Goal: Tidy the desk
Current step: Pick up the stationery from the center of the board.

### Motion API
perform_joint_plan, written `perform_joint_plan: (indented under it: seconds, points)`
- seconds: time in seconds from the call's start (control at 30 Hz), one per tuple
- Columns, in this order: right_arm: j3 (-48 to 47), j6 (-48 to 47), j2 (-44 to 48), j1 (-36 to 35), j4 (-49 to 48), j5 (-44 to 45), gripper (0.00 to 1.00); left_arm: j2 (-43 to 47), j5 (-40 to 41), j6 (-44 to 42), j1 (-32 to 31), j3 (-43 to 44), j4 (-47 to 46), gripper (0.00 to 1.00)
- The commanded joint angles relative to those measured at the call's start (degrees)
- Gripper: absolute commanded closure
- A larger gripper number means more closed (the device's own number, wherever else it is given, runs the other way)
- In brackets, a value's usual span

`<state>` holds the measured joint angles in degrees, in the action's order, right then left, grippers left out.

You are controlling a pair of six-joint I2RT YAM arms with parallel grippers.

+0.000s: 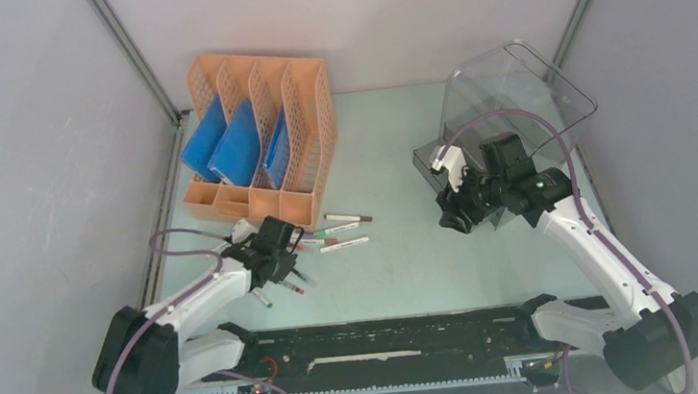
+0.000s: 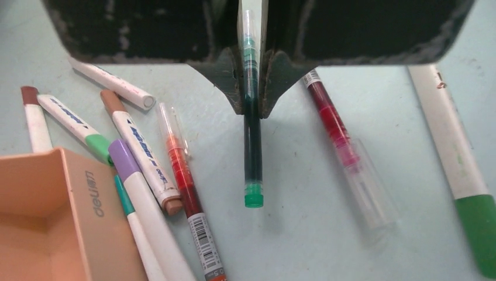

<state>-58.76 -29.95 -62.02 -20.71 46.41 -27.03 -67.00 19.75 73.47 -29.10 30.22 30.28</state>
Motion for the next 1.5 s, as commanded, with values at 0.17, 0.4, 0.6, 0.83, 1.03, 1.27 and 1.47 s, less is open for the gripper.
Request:
perform_joint_plan:
  seconds: [0.17, 0.4, 0.6, 0.83, 1.03, 1.27, 1.47]
  points:
    - [0.23, -0.55, 1.77, 0.74, -1.53, -2.47, 0.38, 12.84, 0.96, -5.53, 0.19, -3.89, -5.06, 1.0]
    - [0.25, 0.65, 1.95, 1.02, -1.26, -10.26, 0.38, 22.02, -6.1, -11.55, 0.12, -9.35, -17.61, 1.0]
    - [0.23, 1.7, 1.56, 1.0, -1.21, -17.46, 0.39, 29.8, -13.47, -14.91, 0.05, -15.7, -31.75, 1.0]
    - [0.28, 2.89, 1.06, 1.12, -1.54, -26.99, 0.38, 29.46, -17.42, -17.38, -3.47, -18.2, -48.32, 1.0]
    - [0.24, 4.44, -0.12, 1.03, -2.58, -32.19, 0.38, 21.8, -15.81, -21.85, -10.27, -13.87, -59.09, 1.0]
    - [0.25, 7.04, -1.78, 1.09, -4.34, -35.18, 0.37, 10.49, -15.23, -23.71, -14.75, -8.16, -69.55, 1.0]
    - [0.29, 9.26, -3.23, 0.96, -5.74, -34.31, 0.36, 3.74, -13.79, -24.75, -18.9, -3.06, -73.33, 1.0]
